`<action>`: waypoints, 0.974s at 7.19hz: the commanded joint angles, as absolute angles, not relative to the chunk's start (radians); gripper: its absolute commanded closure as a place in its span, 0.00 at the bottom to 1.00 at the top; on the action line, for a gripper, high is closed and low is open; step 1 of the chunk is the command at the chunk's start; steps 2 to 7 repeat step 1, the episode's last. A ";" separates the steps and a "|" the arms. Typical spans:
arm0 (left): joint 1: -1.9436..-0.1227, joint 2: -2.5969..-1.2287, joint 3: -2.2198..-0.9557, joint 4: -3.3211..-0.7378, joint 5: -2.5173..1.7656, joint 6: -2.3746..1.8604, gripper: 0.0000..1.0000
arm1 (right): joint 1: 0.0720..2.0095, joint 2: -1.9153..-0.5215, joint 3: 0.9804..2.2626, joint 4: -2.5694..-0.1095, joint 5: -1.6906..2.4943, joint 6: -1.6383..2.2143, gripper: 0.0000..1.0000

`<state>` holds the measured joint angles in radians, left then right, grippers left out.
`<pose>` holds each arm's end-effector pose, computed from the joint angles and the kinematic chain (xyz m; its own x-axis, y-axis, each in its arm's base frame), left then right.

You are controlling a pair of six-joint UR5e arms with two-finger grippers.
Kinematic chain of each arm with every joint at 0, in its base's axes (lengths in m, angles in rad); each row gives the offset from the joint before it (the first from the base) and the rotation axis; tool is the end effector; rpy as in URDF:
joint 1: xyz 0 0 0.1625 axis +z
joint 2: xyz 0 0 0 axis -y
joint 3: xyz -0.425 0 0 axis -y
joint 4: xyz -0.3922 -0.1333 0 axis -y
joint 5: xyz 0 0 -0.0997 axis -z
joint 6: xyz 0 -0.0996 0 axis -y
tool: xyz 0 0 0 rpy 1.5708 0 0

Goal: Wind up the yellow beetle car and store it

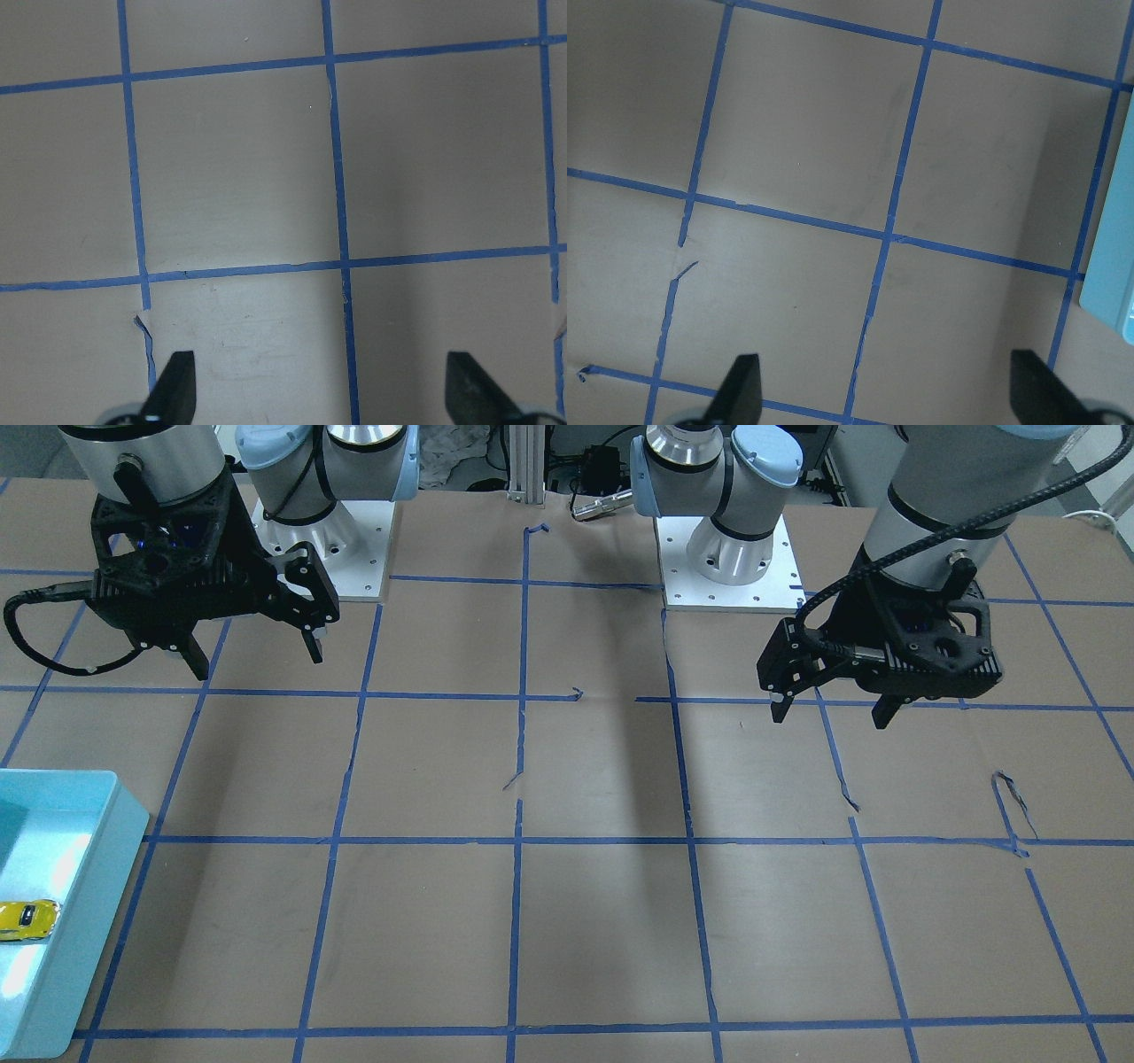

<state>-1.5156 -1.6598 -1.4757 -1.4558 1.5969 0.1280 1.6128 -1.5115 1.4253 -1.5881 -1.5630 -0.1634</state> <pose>-0.1007 -0.5474 0.5014 -0.9968 0.0687 -0.0411 0.0731 0.9905 -0.1165 0.1560 -0.5193 0.5318 -0.9790 -0.2039 0.0092 -0.2037 0.9736 -0.1032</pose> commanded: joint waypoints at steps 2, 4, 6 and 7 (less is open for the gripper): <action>-1.516 -1.660 -1.476 -1.456 1.597 0.129 0.00 | 1.609 -1.505 1.424 -1.592 -1.574 -0.118 0.00; -1.516 -1.660 -1.476 -1.456 1.597 0.129 0.00 | 1.609 -1.505 1.424 -1.592 -1.574 -0.118 0.00; -1.516 -1.660 -1.476 -1.456 1.597 0.129 0.00 | 1.609 -1.505 1.424 -1.592 -1.574 -0.118 0.00; -1.516 -1.660 -1.476 -1.456 1.597 0.129 0.00 | 1.609 -1.505 1.424 -1.592 -1.574 -0.118 0.00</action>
